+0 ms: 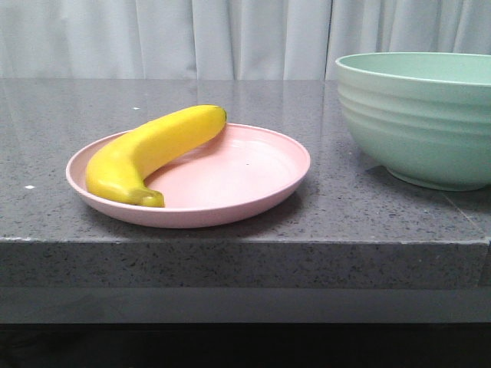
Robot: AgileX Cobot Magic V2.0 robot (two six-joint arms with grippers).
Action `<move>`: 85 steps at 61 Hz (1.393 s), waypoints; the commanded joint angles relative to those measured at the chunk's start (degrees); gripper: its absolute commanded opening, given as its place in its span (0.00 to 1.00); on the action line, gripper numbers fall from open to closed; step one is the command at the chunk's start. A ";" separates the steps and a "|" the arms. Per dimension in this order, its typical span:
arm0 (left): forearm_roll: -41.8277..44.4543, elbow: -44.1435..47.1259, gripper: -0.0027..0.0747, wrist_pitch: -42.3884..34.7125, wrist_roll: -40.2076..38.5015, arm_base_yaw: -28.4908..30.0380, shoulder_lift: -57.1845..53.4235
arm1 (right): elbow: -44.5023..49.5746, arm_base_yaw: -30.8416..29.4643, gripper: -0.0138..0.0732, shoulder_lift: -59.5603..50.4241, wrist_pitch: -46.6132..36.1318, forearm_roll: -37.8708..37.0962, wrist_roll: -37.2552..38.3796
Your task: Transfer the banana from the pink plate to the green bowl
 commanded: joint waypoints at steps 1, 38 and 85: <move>-0.46 0.27 0.01 -4.95 -0.21 0.16 -1.09 | 0.02 -0.42 0.09 -1.33 -4.35 -0.40 -0.33; -0.46 0.27 0.01 -5.26 -0.21 0.16 -1.09 | 0.02 -0.42 0.09 -1.33 -4.35 -0.40 -0.33; 0.10 -0.60 0.01 -8.86 -0.21 0.16 -0.97 | 0.02 -0.42 0.09 -1.33 -4.99 -0.34 -0.33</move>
